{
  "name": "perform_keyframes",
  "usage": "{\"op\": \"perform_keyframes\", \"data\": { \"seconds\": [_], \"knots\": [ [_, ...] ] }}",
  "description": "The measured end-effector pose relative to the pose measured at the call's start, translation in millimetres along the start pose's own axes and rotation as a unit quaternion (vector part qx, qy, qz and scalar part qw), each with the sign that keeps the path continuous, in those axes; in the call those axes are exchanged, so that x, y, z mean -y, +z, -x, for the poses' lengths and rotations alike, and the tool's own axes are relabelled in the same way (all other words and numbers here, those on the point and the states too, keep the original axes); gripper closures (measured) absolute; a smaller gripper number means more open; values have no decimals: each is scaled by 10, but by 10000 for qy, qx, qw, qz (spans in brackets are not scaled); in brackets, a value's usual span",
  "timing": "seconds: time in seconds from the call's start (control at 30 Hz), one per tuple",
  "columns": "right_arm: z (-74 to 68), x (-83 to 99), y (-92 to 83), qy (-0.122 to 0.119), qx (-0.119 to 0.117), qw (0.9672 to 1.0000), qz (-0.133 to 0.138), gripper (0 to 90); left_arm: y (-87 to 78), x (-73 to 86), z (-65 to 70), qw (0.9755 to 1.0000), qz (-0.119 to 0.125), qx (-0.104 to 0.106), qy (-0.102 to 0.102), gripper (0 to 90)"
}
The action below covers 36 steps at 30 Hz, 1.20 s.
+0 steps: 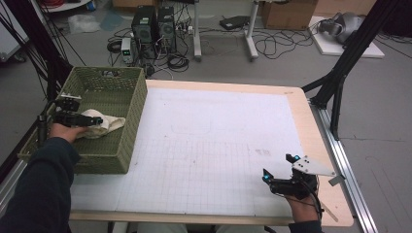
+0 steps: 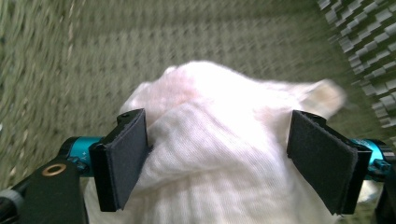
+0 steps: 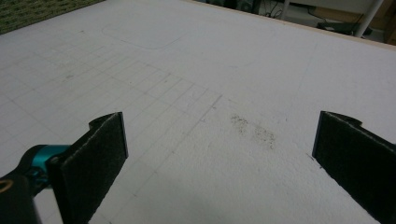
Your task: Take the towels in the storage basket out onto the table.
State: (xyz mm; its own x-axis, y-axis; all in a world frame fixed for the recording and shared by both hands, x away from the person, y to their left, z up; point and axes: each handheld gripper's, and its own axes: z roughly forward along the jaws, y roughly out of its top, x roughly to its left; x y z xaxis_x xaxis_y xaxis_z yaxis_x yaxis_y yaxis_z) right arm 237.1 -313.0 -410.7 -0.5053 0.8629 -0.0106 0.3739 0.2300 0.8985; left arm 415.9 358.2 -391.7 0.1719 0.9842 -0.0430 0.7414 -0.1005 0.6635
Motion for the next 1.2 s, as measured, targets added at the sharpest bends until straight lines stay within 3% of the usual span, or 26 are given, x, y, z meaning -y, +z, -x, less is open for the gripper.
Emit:
{"op": "perform_keyframes", "data": {
  "seconds": [0.07,0.1,0.13,0.37,0.47,0.57,0.73,0.83,0.97,1.1,1.17,1.2],
  "knots": [
    [-2,3,8,2,2,10000,-16,24,86,30,-11,9989,-425,-176,-31,220],
    [-2,3,8,2,2,10000,-16,24,86,30,-11,9989,-425,-176,-31,220],
    [-3,2,11,2,-6,10000,-22,24,122,38,-9,9980,-590,-208,-25,220],
    [-5,4,5,13,-1,10000,-1,24,184,54,7,9955,-833,-365,253,237],
    [-7,9,9,27,-11,10000,-26,24,186,56,6,9952,-862,-354,294,285],
    [-6,7,-5,9,-10,10000,-12,24,168,54,5,9953,-852,-343,293,352],
    [6,5,-48,64,28,10000,26,24,96,37,15,9951,-834,-302,433,604],
    [6,3,-67,45,50,10000,58,24,56,30,13,9960,-738,-273,431,657],
    [-2,-6,-106,56,56,9999,94,24,-19,3,-5,9984,-479,-259,176,676],
    [17,0,-132,102,95,9998,120,24,-167,-25,-35,9998,74,-183,-34,679],
    [21,2,-147,150,105,9997,134,24,-290,-45,-55,9988,456,-134,-99,679],
    [25,-1,-153,144,112,9997,162,24,-402,-56,-78,9960,855,-18,-241,678]
  ]
}}
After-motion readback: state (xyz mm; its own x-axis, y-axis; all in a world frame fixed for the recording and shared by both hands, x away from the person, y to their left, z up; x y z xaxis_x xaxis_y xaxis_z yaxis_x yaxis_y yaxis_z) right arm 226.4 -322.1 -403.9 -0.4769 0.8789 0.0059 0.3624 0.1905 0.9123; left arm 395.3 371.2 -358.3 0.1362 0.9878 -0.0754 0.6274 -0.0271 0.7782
